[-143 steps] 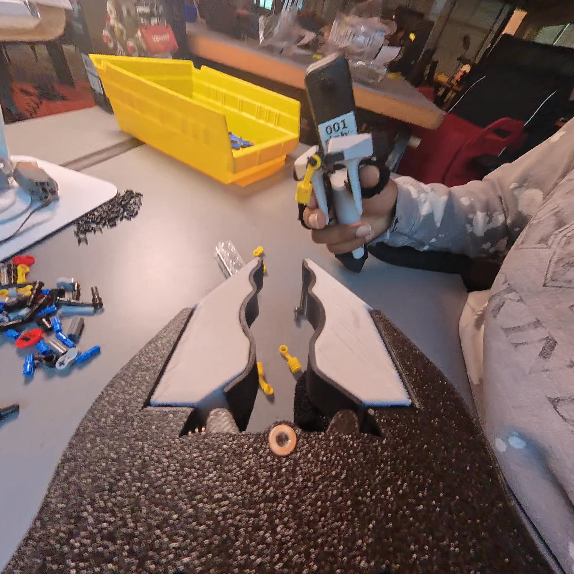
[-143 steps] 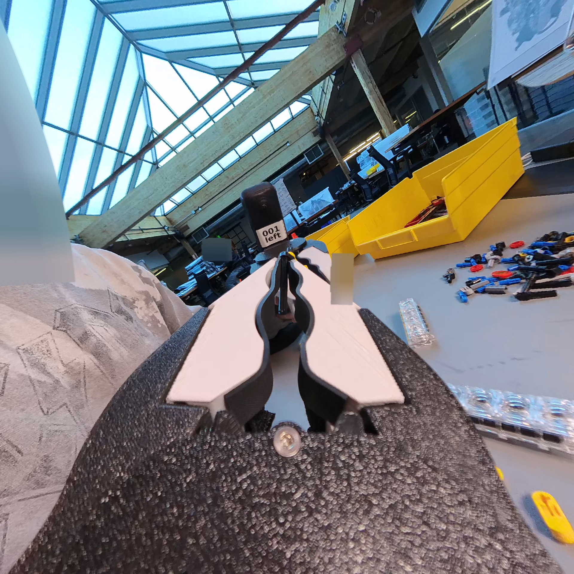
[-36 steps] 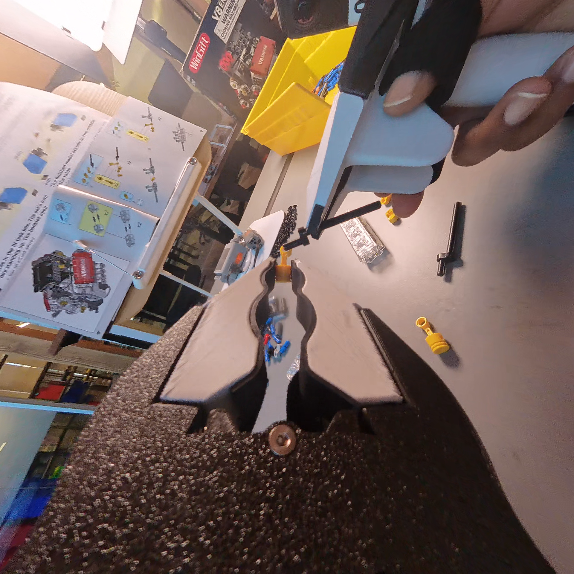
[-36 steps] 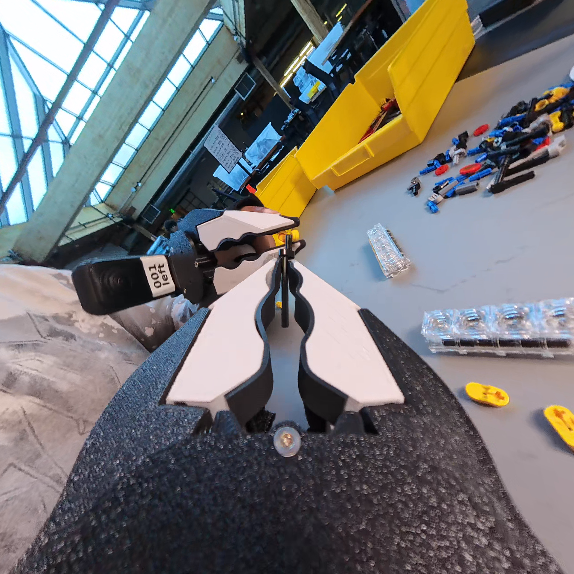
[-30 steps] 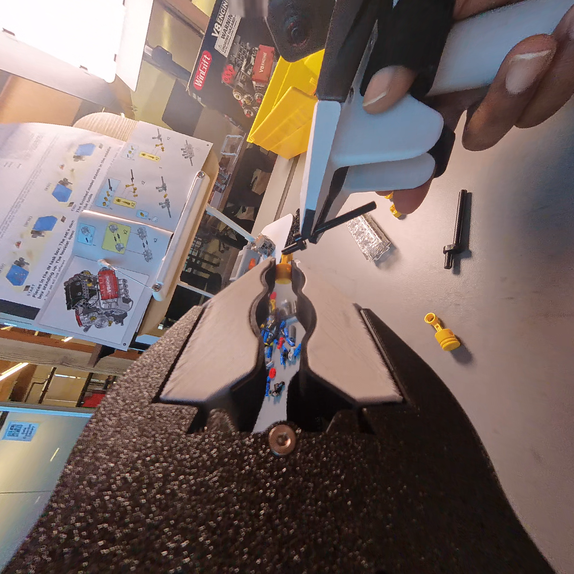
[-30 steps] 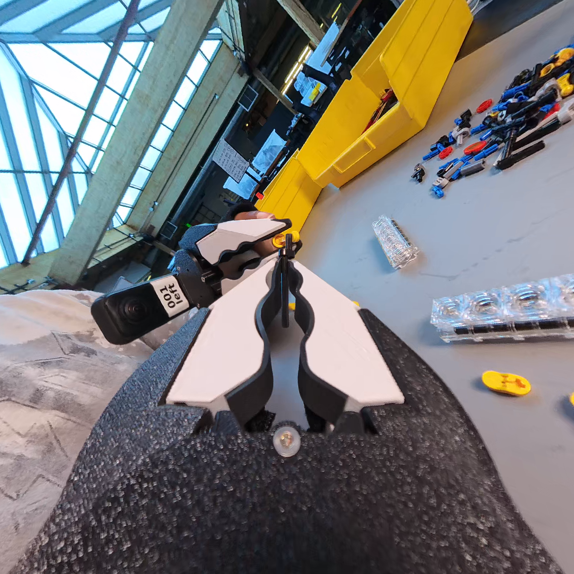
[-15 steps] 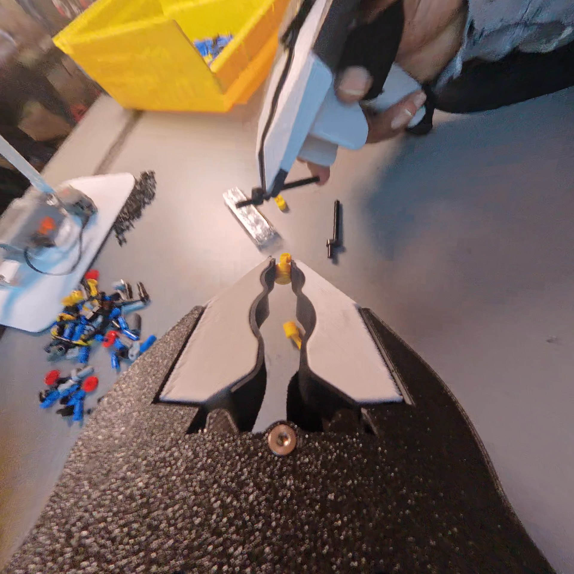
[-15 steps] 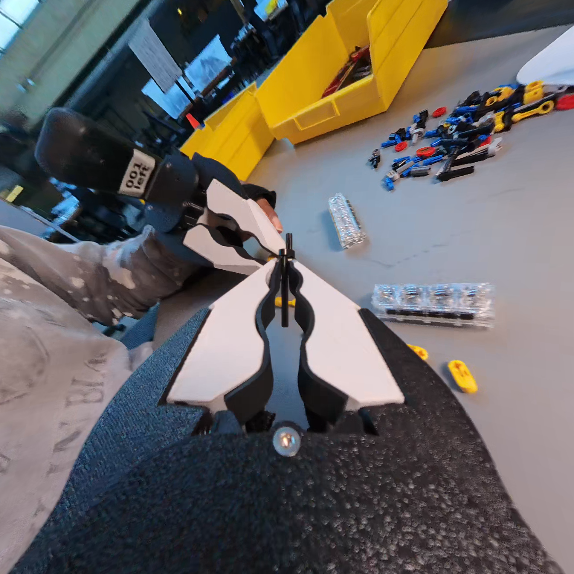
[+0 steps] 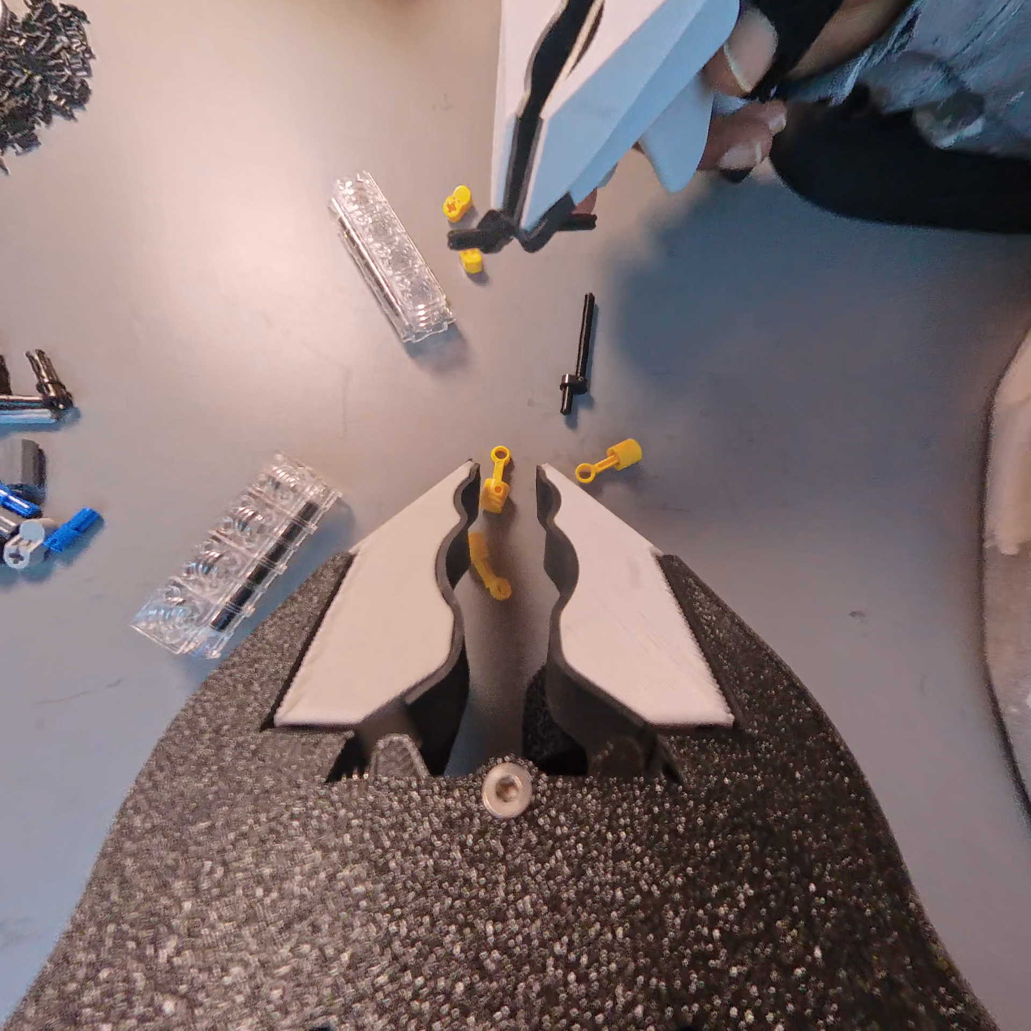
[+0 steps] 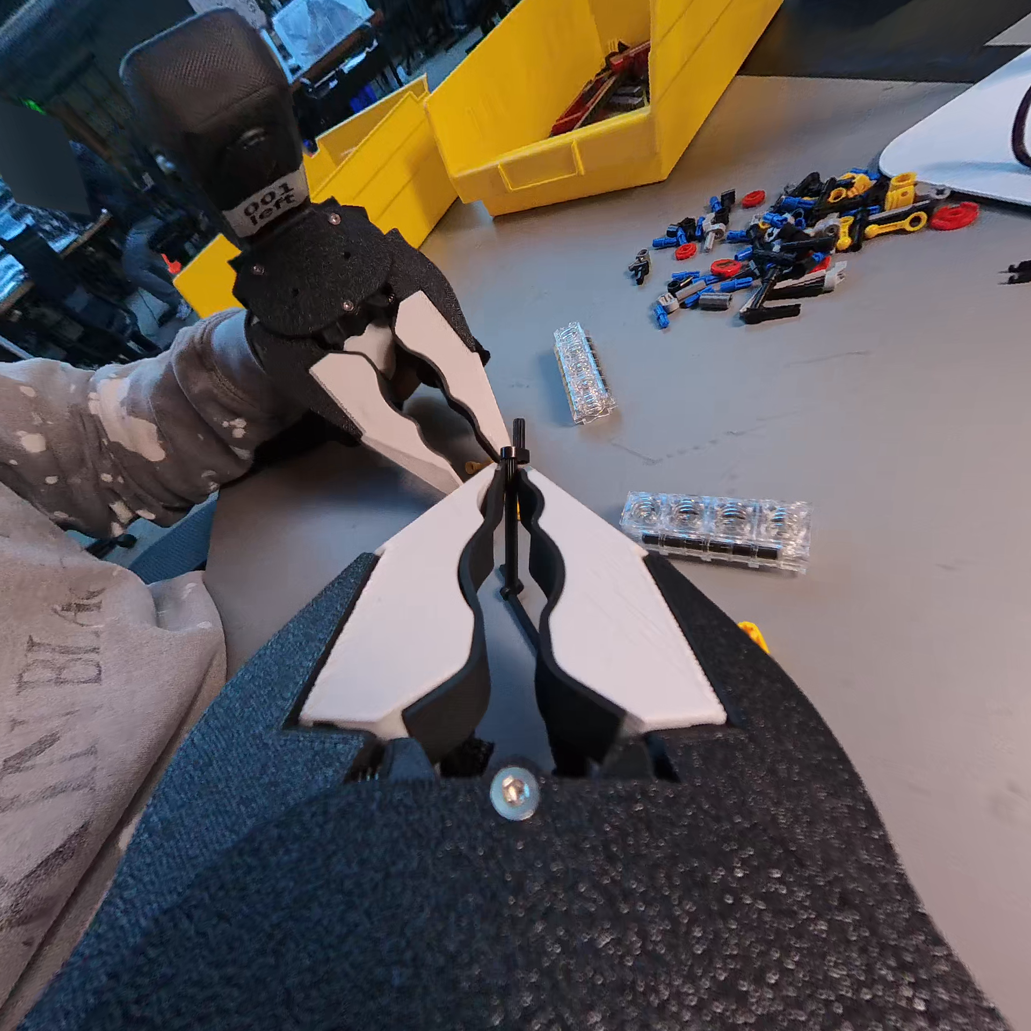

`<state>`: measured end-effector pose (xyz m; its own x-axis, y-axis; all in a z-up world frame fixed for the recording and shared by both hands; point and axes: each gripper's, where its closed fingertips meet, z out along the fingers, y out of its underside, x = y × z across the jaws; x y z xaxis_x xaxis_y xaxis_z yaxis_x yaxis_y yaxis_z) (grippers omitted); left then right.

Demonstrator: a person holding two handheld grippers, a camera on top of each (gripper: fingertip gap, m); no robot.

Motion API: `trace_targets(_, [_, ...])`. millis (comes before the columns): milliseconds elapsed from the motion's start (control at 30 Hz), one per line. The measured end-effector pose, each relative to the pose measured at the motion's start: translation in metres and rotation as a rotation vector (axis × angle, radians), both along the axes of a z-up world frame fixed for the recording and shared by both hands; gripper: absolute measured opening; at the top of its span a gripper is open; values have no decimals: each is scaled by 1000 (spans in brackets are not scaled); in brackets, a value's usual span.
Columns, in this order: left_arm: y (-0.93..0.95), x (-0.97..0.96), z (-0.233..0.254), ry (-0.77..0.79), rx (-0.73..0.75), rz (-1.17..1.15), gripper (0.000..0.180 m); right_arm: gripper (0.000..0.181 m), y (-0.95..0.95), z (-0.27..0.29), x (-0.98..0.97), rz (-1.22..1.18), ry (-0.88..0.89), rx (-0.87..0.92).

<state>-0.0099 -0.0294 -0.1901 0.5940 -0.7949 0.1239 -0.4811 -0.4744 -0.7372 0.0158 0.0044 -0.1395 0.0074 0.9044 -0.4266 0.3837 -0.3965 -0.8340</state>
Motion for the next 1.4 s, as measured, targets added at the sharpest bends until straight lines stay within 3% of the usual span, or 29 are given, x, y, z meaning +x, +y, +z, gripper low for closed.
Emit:
trace_targets(133, [0,-5,5,-68,-102,10,17,3,3,6,3,-5,24,-5])
trace_targets(367, [-1,-4,-12,54,-132,-69,11,3,1,11,5,7,41,7])
trace_targets(500, [13,-6,-7,162,61,-71,7,3,-1,7,4,15,29,-8])
trace_targets(767, [46,-15,52,469,786,39,7,3,-3,3,-8,-26,75,-224])
trace_targets(867, [44,-8,68,565,953,1,7,3,-1,13,-11,-37,154,-354])
trace_targets(1033, [43,-2,76,623,1061,-22,7,3,0,17,-10,-44,195,-451])
trace_targets(1400, [41,-5,82,677,1130,-56,7,3,-5,27,-10,-6,252,-548])
